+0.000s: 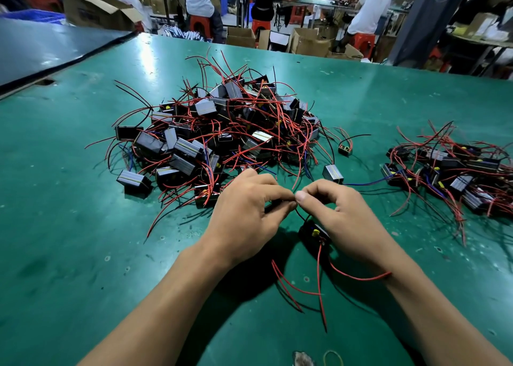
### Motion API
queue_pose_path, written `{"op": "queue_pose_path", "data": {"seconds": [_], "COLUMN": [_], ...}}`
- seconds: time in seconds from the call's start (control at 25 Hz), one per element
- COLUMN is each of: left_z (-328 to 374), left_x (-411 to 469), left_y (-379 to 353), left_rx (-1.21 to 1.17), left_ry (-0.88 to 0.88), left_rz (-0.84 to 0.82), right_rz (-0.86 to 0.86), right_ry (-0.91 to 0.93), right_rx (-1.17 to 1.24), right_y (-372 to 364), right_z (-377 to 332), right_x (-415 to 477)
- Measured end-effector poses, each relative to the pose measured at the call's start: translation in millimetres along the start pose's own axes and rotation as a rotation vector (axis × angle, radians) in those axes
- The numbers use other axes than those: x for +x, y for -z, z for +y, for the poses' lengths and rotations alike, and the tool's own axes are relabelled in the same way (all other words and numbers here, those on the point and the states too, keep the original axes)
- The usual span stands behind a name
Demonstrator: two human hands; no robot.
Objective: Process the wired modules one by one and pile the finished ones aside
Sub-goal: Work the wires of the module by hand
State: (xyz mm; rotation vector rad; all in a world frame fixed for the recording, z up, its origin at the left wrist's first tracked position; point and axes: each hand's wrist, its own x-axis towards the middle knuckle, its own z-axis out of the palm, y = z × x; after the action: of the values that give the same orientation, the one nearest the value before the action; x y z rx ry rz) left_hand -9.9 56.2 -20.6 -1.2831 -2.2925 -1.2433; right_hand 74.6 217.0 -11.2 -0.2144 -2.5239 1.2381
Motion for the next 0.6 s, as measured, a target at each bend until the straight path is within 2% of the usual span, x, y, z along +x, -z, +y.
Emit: {"op": "queue_pose_path", "data": {"seconds": [0.12,0.2,0.4,0.48,0.6], "left_z": [0.0,-0.5,-4.6,-5.3,-5.0], "left_x": [-1.7,-1.4,1.3,1.4,1.1], "left_y": [0.1,1.2,2.7,2.8,3.3], "left_rx": [0.023,0.020,0.002,-0.012,0.009], "left_ry": [0.004,0.049,0.177,0.183,0.154], "left_rz": [0.026,0.039,0.051,0.024,-0.024], "right_rz": [-0.035,0.030,0.100,0.155,0.174], "right_ry": [-0.155,-0.107,0.166,0.289,0.346], "right_rx": [0.190,0.219,-0.022,-0.149,-0.271], "right_y": [-6.3,-6.6,-5.4,-8.2,-7.5], "right_z": [-3.1,-4.8,-0.6,2.9,8.1], "right_x": [-0.4,-3.4,-4.1,-3.5,-3.0]}}
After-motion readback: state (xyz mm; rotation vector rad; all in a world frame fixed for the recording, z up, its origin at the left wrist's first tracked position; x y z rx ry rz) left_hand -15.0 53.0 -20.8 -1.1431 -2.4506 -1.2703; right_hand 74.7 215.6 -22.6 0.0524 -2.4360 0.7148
